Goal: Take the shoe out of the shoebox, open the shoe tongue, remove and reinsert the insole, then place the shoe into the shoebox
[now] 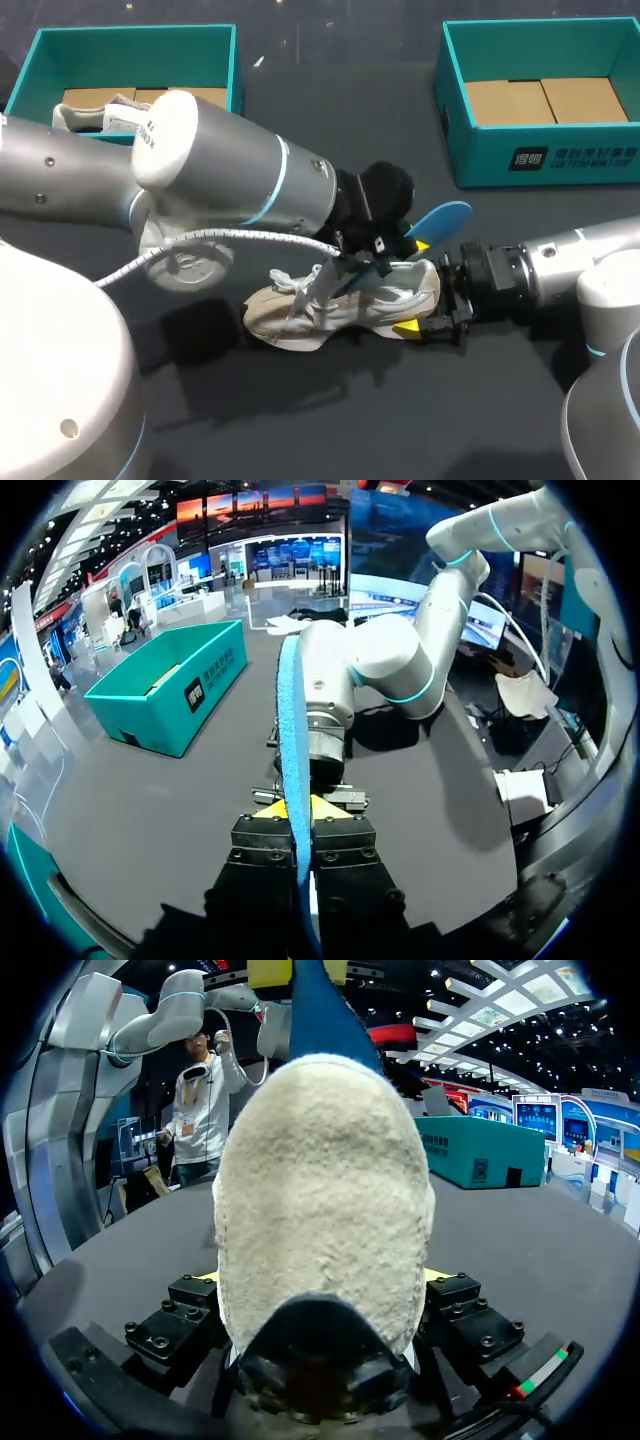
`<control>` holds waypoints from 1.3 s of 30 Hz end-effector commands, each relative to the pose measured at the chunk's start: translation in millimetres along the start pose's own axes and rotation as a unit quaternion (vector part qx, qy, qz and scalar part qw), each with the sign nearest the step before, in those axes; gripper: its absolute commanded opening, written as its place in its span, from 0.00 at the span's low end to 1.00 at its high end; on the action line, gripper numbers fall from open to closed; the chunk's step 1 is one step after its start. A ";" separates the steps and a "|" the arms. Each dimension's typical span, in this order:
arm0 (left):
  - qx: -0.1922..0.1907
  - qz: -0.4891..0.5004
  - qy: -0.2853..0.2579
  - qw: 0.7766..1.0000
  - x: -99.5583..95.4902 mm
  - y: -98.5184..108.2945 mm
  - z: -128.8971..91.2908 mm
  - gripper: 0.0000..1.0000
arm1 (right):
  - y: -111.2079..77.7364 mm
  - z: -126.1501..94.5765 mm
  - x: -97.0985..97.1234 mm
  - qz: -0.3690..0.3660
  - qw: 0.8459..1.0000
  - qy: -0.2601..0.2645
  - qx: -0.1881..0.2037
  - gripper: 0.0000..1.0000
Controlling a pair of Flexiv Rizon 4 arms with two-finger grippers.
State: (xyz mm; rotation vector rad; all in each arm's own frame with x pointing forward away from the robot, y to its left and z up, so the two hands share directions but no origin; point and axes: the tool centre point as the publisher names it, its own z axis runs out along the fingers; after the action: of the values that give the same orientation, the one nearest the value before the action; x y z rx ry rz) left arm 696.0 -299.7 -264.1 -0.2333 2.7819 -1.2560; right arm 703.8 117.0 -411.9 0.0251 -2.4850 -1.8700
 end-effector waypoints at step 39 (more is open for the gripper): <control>0.183 -0.055 0.077 0.979 27.4 -55.7 -113.2 0.00 | 0.3 1.1 0.9 0.000 1.000 -0.001 0.002 0.00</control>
State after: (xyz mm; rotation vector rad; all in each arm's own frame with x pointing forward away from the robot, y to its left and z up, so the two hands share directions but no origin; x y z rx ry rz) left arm 662.4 -269.5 -148.4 -0.2810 2.6331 -1.8301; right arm 703.8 116.9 -411.9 0.0249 -2.4851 -1.8699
